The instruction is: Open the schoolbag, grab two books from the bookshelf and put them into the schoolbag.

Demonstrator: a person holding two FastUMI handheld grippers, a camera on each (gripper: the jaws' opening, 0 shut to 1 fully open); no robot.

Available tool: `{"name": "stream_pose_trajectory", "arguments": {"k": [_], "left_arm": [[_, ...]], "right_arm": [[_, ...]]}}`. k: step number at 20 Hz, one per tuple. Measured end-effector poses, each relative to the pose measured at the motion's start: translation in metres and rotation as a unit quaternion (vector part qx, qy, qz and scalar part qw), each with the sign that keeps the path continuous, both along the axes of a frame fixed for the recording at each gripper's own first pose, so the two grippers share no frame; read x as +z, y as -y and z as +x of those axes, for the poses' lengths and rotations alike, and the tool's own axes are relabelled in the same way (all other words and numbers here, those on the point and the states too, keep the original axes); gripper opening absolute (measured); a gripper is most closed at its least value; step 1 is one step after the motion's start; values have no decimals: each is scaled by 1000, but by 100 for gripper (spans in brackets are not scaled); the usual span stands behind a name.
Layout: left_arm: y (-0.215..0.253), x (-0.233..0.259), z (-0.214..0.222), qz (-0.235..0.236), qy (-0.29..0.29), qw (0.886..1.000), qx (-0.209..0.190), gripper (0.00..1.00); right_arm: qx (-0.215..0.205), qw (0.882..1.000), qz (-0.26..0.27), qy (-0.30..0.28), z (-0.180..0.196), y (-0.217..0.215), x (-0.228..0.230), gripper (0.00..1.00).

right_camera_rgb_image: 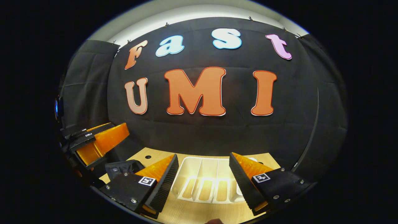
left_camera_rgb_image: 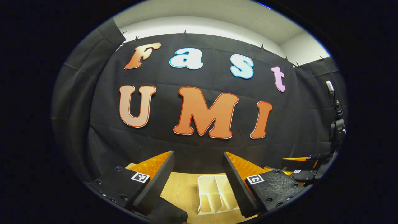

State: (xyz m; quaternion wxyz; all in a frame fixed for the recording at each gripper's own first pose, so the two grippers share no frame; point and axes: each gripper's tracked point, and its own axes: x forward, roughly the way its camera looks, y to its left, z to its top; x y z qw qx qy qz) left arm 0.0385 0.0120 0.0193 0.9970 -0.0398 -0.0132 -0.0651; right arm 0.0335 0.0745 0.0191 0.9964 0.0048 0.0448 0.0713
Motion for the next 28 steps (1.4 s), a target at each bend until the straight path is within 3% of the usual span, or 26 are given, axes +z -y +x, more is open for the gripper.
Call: {"name": "stream_pose_trajectory", "arguments": {"k": [6,15,16,20,28], "left_arm": [[10,-26,4,27,-15,999,-28,98],[3,-33,11,51,11,999,-8,94],[2,-33,11,56,12,998,-6,98],[-5,-24,14,57,32,998,8,94],[-3,-24,14,48,40,998,3,97]], "right_arm": [[-15,999,26,-25,3,2,-27,97],[-20,1000,12,9,3,2,-23,97],[-19,1000,12,17,4,3,-21,97],[-25,998,-10,57,5,6,-7,97],[-33,996,-36,73,2,12,-10,97]]}}
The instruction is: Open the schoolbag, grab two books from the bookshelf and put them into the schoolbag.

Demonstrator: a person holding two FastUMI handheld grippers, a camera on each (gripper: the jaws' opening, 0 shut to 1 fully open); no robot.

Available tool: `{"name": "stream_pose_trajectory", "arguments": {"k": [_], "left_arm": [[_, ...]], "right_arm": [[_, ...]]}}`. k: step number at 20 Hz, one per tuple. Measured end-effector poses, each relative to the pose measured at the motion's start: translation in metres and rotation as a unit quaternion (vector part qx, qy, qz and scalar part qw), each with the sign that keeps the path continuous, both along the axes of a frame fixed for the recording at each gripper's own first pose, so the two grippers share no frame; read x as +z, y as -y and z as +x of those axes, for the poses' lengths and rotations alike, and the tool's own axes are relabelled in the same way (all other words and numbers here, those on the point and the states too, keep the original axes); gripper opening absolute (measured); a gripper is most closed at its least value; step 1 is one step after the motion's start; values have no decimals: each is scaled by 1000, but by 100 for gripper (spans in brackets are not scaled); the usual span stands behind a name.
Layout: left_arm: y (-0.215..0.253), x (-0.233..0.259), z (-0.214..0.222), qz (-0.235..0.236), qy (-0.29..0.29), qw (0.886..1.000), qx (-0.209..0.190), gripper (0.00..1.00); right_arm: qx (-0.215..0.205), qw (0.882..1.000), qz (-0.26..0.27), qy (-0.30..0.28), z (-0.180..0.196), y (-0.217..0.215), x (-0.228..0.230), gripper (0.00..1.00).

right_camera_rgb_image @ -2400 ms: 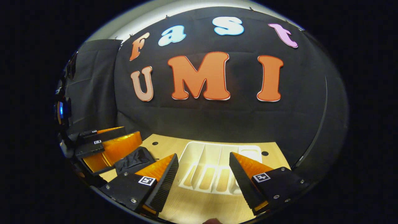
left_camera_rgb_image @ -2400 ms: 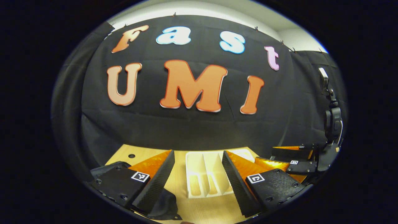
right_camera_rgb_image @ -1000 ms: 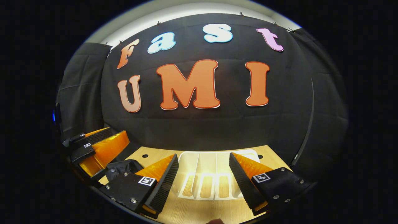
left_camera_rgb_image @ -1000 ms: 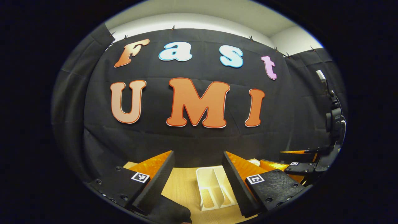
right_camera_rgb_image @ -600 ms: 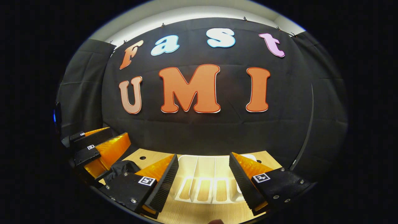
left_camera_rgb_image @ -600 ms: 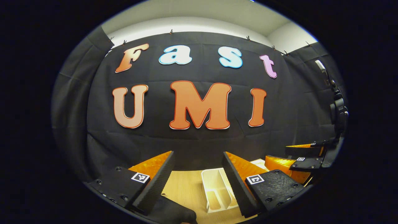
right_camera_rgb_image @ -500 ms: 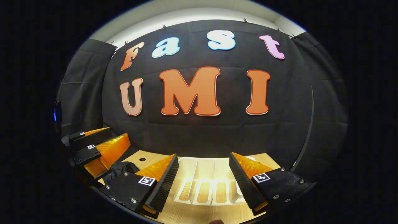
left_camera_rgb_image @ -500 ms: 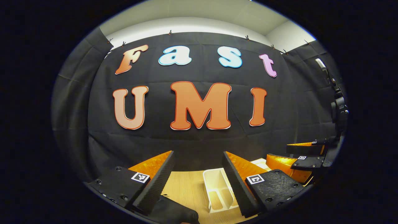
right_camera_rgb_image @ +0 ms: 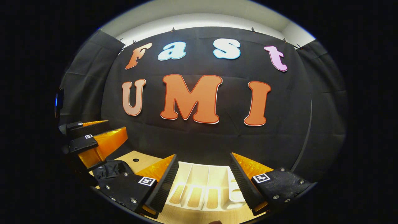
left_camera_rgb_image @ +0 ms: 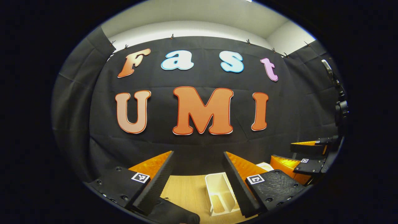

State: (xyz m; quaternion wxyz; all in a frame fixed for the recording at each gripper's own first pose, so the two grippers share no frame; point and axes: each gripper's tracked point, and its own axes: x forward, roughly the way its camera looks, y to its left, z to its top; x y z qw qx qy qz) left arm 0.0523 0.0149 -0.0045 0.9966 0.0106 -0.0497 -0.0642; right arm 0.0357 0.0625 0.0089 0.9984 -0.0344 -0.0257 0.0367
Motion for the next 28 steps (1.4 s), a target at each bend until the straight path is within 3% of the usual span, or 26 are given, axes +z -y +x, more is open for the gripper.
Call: {"name": "stream_pose_trajectory", "arguments": {"k": [28], "left_arm": [[14,-9,23,18,-50,998,-36,97]], "right_arm": [[-8,1000,27,2,4,23,0,97]]}}
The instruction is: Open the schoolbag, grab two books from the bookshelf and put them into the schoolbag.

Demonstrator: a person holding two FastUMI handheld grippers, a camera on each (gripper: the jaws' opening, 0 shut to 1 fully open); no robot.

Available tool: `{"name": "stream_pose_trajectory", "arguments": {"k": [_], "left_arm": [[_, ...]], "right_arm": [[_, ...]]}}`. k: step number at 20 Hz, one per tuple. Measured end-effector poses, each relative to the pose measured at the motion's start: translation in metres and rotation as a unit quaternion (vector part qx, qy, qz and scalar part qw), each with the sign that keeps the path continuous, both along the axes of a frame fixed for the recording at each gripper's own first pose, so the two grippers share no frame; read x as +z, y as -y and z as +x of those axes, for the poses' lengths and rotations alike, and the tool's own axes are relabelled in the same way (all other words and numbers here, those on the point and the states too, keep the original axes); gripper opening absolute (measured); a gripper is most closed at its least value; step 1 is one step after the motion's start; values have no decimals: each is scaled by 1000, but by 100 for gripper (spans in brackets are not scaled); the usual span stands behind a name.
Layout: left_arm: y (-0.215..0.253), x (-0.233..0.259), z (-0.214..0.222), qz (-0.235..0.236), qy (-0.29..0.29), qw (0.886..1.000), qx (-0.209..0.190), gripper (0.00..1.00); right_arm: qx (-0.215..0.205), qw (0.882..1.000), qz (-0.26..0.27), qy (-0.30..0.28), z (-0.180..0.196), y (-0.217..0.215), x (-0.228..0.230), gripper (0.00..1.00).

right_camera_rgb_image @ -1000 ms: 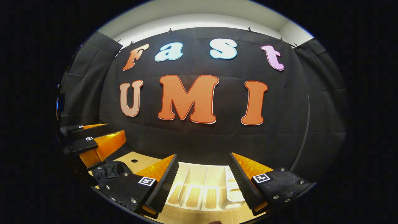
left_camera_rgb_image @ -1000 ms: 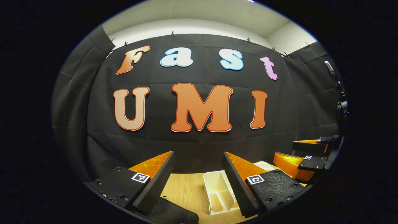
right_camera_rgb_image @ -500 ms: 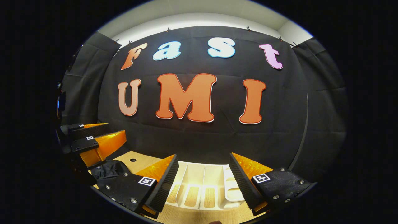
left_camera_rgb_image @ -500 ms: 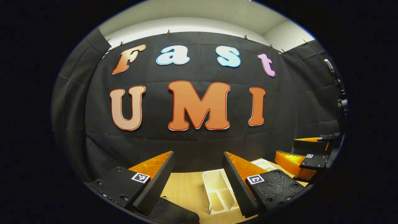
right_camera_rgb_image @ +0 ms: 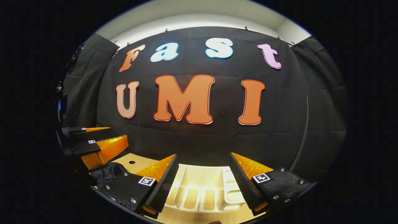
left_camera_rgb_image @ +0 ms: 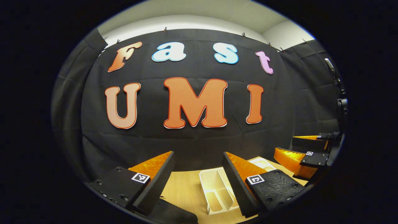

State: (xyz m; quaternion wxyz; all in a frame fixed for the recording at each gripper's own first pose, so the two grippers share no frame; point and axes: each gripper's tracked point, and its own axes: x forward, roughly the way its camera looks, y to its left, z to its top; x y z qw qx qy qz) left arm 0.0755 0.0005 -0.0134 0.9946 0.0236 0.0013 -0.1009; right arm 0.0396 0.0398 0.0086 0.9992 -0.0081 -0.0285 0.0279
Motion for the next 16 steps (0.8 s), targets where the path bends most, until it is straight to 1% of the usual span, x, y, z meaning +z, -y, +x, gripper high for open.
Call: {"name": "stream_pose_trajectory", "arguments": {"k": [1,2,3,4,6,13,16], "left_arm": [[0,0,3,2,-4,1000,-1,98],[1,3,3,2,-2,1000,-1,96],[4,3,2,1,-3,1000,-5,98],[5,5,2,-1,-1,1000,-5,96],[8,3,1,-2,-7,1000,-6,98],[11,-1,-1,-7,-16,1000,-10,98],[12,1,-4,-6,-17,1000,-11,98]], "right_arm": [[0,1000,3,1,0,1,0,97],[0,1000,5,1,1,2,0,97],[1,1000,5,1,3,2,0,97],[0,1000,5,1,5,3,0,97],[-3,1000,3,-1,7,4,-3,98],[-4,1000,-8,-6,1,6,-8,97],[-8,1000,-1,-5,-2,10,-6,97]]}}
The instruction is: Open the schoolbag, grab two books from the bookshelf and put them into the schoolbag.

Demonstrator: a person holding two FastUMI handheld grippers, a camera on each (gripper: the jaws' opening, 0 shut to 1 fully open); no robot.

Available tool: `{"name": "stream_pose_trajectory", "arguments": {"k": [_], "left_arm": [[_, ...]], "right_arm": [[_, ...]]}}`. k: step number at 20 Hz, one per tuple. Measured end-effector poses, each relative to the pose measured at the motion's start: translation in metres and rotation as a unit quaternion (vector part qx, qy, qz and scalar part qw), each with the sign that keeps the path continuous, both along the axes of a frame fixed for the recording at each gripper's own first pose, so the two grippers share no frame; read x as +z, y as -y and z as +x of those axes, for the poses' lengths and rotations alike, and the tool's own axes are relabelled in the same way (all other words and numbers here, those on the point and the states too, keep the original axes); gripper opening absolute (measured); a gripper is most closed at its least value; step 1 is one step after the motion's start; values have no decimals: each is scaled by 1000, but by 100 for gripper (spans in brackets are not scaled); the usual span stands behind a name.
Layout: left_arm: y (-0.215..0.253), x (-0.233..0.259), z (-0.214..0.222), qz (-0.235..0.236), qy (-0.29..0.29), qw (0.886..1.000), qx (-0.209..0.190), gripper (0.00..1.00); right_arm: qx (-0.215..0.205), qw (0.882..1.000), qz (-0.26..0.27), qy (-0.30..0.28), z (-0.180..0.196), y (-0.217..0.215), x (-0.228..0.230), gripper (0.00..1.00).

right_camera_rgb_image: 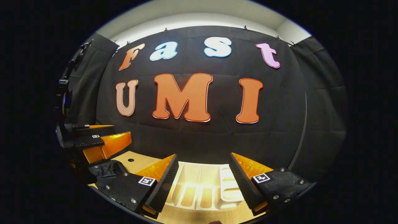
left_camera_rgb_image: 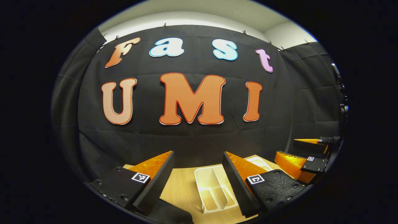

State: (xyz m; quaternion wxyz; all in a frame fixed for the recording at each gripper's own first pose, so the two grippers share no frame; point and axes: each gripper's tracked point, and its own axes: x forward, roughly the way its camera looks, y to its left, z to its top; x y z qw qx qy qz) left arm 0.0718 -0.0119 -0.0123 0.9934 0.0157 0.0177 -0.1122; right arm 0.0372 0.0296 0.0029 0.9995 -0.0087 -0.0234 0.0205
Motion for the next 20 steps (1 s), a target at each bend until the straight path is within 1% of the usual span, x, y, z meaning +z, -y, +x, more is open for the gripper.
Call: {"name": "stream_pose_trajectory", "arguments": {"k": [3,14,16,17,18,20], "left_arm": [[2,-2,-4,-5,0,1000,-3,98],[0,3,-16,-8,9,1000,-5,98],[0,2,-15,-8,10,1000,-4,98],[1,0,-16,-7,8,1000,-3,96],[0,1,-15,-8,9,1000,-2,98],[2,-1,-15,-10,9,1000,-3,98]], "right_arm": [[-2,1000,2,0,-5,6,-1,97],[0,1000,0,-4,-11,6,3,97],[-2,1000,1,-5,-9,9,4,97],[-1,1000,2,-3,-9,10,5,97],[-4,1000,3,-3,-8,12,5,97],[-4,1000,7,-3,-13,16,3,97]]}}
